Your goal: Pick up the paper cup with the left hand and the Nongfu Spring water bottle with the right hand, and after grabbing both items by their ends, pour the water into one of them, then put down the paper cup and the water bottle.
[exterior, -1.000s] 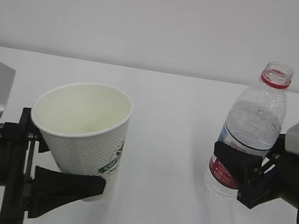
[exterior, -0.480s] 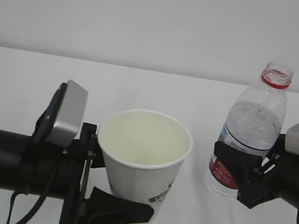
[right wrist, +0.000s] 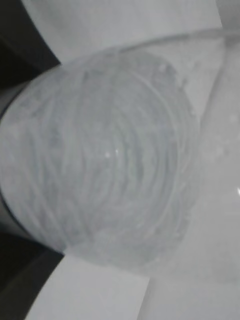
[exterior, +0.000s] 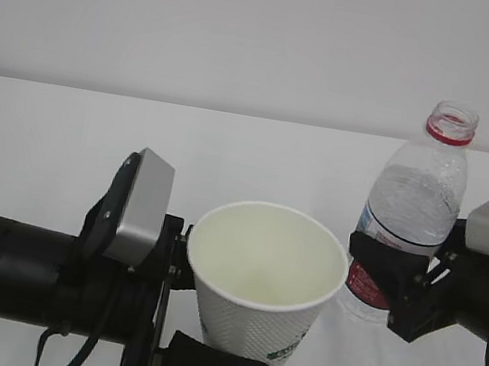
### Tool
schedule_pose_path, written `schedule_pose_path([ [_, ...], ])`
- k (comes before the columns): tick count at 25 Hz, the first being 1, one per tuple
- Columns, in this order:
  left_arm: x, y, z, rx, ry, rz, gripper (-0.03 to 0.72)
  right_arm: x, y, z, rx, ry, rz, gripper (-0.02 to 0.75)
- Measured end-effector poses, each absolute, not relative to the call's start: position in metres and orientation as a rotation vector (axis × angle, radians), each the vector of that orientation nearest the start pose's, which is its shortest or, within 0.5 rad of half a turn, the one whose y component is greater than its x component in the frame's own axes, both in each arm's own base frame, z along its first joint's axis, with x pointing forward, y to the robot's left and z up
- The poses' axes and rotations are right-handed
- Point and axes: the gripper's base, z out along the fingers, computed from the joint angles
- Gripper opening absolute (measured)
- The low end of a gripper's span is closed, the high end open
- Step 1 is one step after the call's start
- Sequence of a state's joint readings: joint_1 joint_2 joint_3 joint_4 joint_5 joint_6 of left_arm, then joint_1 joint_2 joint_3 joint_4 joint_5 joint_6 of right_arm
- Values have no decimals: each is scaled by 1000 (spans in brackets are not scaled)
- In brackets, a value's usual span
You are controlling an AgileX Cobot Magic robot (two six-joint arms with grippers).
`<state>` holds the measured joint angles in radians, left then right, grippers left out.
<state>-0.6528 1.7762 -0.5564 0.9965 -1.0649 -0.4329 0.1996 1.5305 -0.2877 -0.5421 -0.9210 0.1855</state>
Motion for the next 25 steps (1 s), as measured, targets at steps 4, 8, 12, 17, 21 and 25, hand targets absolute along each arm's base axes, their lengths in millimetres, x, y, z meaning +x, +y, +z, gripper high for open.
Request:
schedule_pose_path([
  [4,184,-224,156,1258,1429,-1084,574,215,82,161,-638,1764,419,514],
  [8,186,-224,159,1222,1416,-1076,574,221,84,166,-655,1732,413,514],
  [12,186,-224,157,1223,1422,-1077,574,230,88,175,-696,1680,412,514],
  [17,186,-224,156,1225,1421,-1076,574,237,92,180,-765,1657,395,514],
  [21,186,-224,156,1225,1421,-1076,574,244,96,186,-849,1634,370,514],
  [25,186,-224,156,1225,1421,-1076,574,248,97,197,-890,1595,341,514],
])
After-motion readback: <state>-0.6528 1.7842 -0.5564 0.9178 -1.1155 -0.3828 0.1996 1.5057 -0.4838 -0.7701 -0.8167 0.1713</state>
